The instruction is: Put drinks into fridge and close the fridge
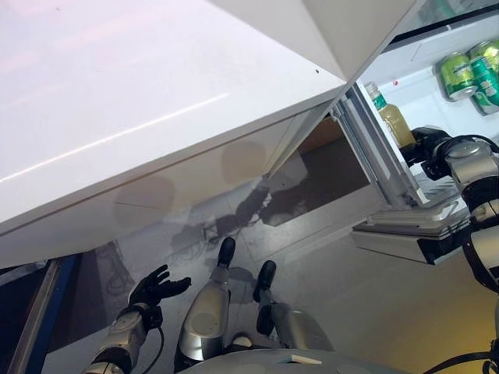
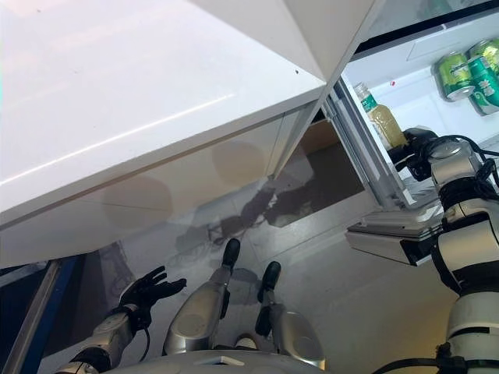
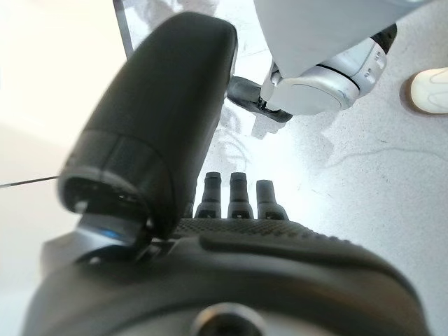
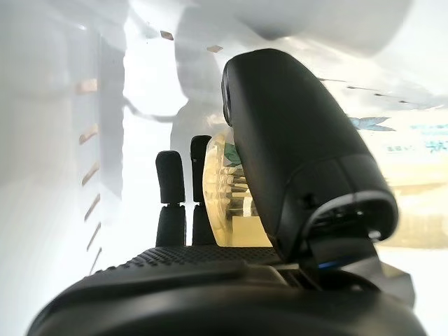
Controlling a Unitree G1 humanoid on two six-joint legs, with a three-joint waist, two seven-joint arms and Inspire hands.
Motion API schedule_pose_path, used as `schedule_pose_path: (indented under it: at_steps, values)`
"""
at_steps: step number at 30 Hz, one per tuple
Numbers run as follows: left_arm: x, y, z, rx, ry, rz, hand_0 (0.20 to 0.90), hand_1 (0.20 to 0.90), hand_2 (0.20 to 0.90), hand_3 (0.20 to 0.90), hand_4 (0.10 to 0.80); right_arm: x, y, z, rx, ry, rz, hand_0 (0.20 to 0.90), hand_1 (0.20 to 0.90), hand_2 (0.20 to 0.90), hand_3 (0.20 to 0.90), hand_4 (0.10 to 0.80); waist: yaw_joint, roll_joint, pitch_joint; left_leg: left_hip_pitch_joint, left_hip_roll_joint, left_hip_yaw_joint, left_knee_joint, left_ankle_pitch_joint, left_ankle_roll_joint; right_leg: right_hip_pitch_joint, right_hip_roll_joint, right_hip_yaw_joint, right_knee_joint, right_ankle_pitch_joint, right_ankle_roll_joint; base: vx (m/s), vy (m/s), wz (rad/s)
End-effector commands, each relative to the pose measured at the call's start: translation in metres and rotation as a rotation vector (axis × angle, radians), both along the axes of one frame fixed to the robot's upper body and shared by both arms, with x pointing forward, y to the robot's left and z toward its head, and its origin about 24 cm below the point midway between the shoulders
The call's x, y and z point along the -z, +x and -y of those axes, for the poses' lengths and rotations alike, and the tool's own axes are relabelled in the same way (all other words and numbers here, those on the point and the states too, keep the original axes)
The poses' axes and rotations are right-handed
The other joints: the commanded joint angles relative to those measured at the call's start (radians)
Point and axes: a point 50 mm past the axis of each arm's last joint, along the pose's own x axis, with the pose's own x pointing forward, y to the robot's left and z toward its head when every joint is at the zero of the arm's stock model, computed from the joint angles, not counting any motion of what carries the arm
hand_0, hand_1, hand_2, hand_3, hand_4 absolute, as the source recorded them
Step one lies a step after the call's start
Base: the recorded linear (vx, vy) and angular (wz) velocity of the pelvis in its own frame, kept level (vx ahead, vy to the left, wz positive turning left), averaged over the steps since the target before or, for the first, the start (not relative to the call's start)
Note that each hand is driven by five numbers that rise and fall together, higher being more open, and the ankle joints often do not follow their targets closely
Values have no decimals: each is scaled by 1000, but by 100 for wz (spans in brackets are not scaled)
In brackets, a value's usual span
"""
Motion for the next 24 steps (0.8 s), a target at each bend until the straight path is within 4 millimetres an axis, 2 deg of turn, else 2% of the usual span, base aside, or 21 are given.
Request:
schedule_pose_path:
  at_steps: [1, 6, 17, 22, 23, 24]
  values:
    - [1, -13, -4, 25, 20, -27, 900, 900, 900, 900, 800, -90, 3, 7, 54, -202, 185, 300, 300, 300, 200, 100, 32, -3, -49, -23, -17, -9, 9, -105, -21, -77, -15, 2, 36, 33, 67, 0, 0, 0]
    - [-1, -12, -3, 43, 8, -20, 900, 900, 900, 900, 800, -93, 0, 12, 85, -238, 107, 300, 300, 300, 200, 100, 46, 13, -38, -39, -24, -19, 13, -100, -22, -92, -18, -6, 44, 29, 63, -2, 3, 1]
    - [-6, -13, -10, 74, 12, -17, 900, 900, 900, 900, 800, -83, -12, 25, 138, -216, -102, 300, 300, 300, 200, 100, 74, 24, -32, -61, -34, -37, 18, -91, -21, -105, -18, -11, 46, 25, 57, 6, -1, 1]
    - [-12, -7, -10, 82, 14, -26, 900, 900, 900, 900, 800, -78, -11, 24, 148, -217, -110, 300, 300, 300, 200, 100, 79, 27, -39, -56, -38, -40, 20, -94, -21, -102, -19, -7, 49, 22, 56, 14, 3, -1]
    - [-13, -5, -11, 80, 16, -29, 900, 900, 900, 900, 800, -78, -11, 24, 149, -217, -112, 676, 676, 676, 639, 539, 80, 26, -41, -55, -37, -38, 20, -96, -21, -101, -19, -9, 48, 21, 55, 37, -8, -2]
    - [-15, -3, -14, 77, 19, -35, 900, 900, 900, 900, 800, -81, -12, 25, 150, -213, -112, 900, 900, 900, 900, 800, 80, 24, -46, -54, -34, -36, 20, -98, -21, -101, -20, -11, 48, 20, 54, 0, 0, 0]
